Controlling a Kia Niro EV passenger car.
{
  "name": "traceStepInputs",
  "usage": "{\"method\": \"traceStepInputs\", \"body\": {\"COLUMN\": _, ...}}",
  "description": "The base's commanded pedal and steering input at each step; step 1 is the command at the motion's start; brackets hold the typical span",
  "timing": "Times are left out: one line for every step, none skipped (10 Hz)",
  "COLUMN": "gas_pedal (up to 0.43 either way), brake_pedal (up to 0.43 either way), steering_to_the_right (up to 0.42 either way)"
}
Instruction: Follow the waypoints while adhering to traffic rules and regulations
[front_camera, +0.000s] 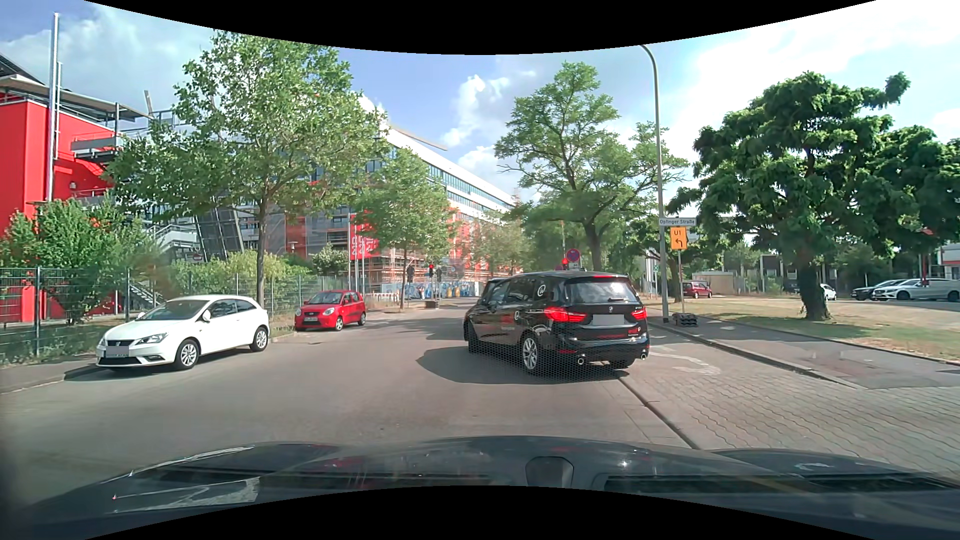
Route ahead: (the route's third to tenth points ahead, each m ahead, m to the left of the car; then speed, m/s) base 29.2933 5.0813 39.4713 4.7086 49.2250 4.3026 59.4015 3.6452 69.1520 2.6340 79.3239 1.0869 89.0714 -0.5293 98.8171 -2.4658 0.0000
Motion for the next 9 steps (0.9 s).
{"method": "traceStepInputs", "body": {"gas_pedal": 0.000, "brake_pedal": 0.323, "steering_to_the_right": 0.000}}
{"method": "traceStepInputs", "body": {"gas_pedal": 0.000, "brake_pedal": 0.323, "steering_to_the_right": -0.001}}
{"method": "traceStepInputs", "body": {"gas_pedal": 0.000, "brake_pedal": 0.323, "steering_to_the_right": 0.000}}
{"method": "traceStepInputs", "body": {"gas_pedal": 0.000, "brake_pedal": 0.323, "steering_to_the_right": 0.000}}
{"method": "traceStepInputs", "body": {"gas_pedal": 0.000, "brake_pedal": 0.323, "steering_to_the_right": -0.001}}
{"method": "traceStepInputs", "body": {"gas_pedal": 0.000, "brake_pedal": 0.323, "steering_to_the_right": 0.000}}
{"method": "traceStepInputs", "body": {"gas_pedal": 0.000, "brake_pedal": 0.323, "steering_to_the_right": 0.000}}
{"method": "traceStepInputs", "body": {"gas_pedal": 0.000, "brake_pedal": 0.323, "steering_to_the_right": -0.001}}
{"method": "traceStepInputs", "body": {"gas_pedal": 0.000, "brake_pedal": 0.323, "steering_to_the_right": -0.001}}
